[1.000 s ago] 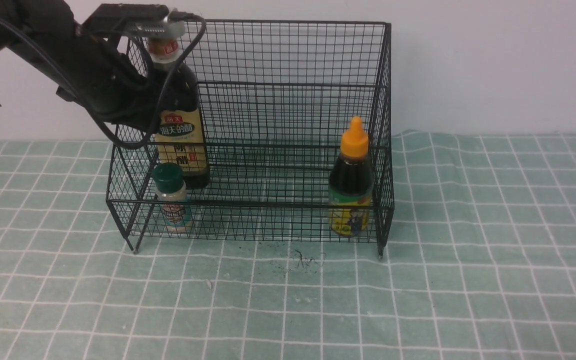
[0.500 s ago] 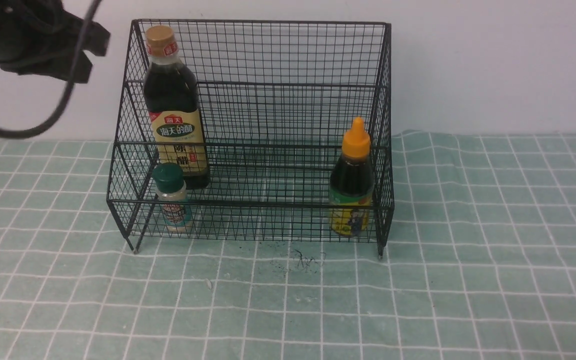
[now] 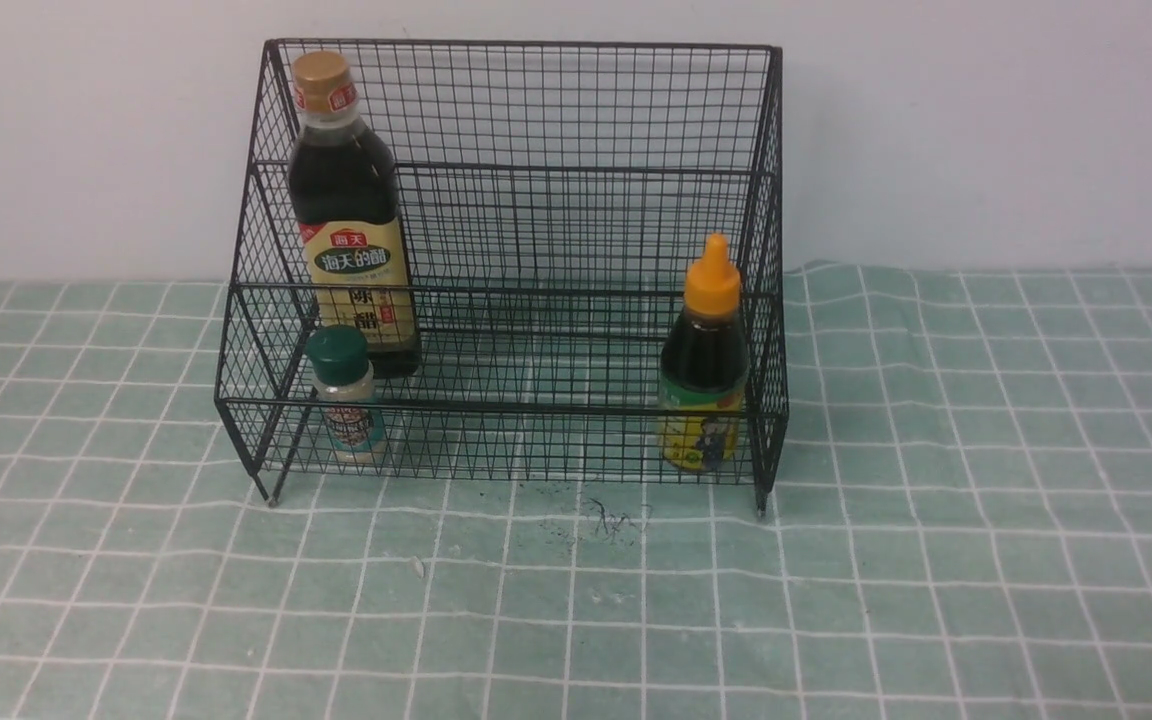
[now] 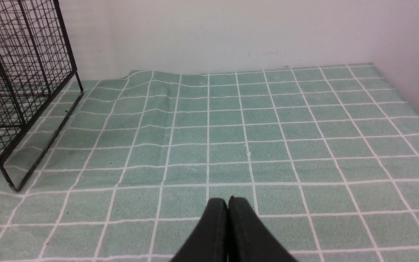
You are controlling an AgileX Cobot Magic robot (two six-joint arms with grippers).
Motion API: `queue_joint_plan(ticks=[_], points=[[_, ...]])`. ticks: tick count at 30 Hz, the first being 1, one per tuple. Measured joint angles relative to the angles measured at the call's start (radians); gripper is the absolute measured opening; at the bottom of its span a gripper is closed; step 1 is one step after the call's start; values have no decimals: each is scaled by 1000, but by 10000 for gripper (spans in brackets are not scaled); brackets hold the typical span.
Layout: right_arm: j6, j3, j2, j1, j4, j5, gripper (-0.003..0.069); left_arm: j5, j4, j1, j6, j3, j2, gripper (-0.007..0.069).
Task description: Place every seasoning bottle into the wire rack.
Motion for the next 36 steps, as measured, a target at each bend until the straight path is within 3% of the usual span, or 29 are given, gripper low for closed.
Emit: queue_joint_plan(ticks=[10, 21, 31, 36], points=[[-2, 0, 0, 0, 0, 0, -13, -38, -86, 0, -9, 235, -286, -6], [-2, 0, 0, 0, 0, 0, -13, -10, -119, 0, 9, 267, -320, -6], [-2, 0, 0, 0, 0, 0, -13, -168, -96, 4, 73, 313, -341, -6], [-2, 0, 0, 0, 0, 0, -13, -301, -17, 71, 71, 540, -504, -6]])
